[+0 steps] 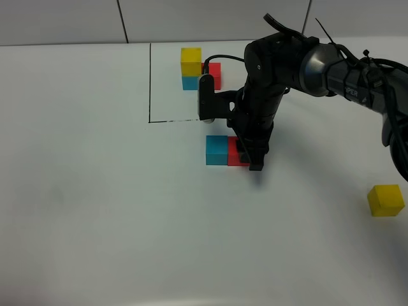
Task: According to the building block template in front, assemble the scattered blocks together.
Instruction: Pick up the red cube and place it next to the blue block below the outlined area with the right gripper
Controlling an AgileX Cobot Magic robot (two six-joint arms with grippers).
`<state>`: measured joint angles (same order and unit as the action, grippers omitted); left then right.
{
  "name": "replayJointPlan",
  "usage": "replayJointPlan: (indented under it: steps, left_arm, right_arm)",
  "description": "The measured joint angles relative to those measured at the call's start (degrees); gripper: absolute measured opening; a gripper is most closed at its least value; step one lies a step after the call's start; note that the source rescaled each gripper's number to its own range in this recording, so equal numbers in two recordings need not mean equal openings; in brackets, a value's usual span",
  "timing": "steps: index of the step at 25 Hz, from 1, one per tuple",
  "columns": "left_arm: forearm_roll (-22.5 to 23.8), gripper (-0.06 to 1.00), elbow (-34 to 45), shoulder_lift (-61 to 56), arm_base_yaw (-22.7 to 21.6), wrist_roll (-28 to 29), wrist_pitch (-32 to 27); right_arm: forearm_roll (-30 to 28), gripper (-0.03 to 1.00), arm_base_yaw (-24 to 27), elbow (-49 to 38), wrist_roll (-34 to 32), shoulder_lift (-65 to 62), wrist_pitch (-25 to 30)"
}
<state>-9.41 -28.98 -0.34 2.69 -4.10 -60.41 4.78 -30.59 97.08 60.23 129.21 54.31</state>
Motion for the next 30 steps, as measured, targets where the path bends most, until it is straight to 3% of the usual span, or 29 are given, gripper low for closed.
replayJointPlan:
  steps: [26,28,30]
  left_arm:
    - [0.0,0.76,0.0,0.0,0.0,0.0,0.0]
    - [0.0,0.76,0.0,0.0,0.0,0.0,0.0]
    - [0.0,0.76,0.0,0.0,0.0,0.0,0.0]
  right_arm:
    - [0.1,0.01,0.0,0.1,1.5,0.1,-0.1]
    - [0.1,0.06,0.0,0.1,1.5,0.0,-0.4]
    - [0.0,0.26,0.0,-0.1,1.5,0.0,-1.2]
